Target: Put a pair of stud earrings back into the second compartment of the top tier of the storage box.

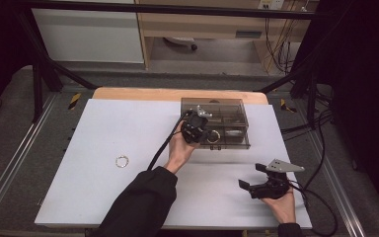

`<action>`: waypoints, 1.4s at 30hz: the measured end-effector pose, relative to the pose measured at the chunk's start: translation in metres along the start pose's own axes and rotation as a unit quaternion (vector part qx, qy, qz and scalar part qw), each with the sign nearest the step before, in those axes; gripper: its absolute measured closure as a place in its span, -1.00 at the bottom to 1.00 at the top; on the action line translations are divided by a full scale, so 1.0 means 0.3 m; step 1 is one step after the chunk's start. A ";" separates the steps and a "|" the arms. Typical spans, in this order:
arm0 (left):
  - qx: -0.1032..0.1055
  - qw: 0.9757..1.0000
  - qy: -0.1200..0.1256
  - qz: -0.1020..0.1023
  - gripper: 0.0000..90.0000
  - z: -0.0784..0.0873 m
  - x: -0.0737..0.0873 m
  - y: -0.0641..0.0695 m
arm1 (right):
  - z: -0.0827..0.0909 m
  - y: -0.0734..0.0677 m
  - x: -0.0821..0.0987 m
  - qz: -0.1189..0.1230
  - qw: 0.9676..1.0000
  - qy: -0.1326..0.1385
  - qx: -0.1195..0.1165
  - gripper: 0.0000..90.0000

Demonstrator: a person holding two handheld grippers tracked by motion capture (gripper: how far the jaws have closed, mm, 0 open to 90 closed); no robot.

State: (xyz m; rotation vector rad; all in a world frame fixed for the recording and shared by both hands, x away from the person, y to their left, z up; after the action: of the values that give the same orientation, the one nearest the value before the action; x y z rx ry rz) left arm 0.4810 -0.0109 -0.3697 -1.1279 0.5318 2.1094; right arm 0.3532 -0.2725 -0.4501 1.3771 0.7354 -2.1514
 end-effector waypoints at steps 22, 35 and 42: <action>0.024 0.999 0.043 -0.017 0.02 0.157 0.036 -0.008 | -0.001 0.001 0.001 0.002 1.000 -0.001 0.001 -0.99; 0.001 0.999 0.049 -0.014 -0.68 0.350 0.160 -0.141 | -0.004 0.001 0.003 0.004 1.000 -0.004 0.004 -0.99; -0.036 0.999 0.040 -0.009 -0.82 0.474 0.263 -0.244 | -0.006 0.001 0.004 0.005 1.000 -0.007 0.005 -0.99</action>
State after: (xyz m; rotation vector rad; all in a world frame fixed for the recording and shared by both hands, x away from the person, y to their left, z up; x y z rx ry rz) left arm 0.4228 0.1575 -0.3617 -1.2576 0.4840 2.0895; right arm 0.3541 -0.2718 -0.4518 1.3669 0.7123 -2.1577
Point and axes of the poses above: each handheld gripper's, and its own axes: z roughly backward along the jaws, x roughly out of its underside, y roughly to its right, the point moved 1 cm from there along -z, roughly forward along the jaws, and after that the axes turned 9 degrees about y, right-handed, at the moved point
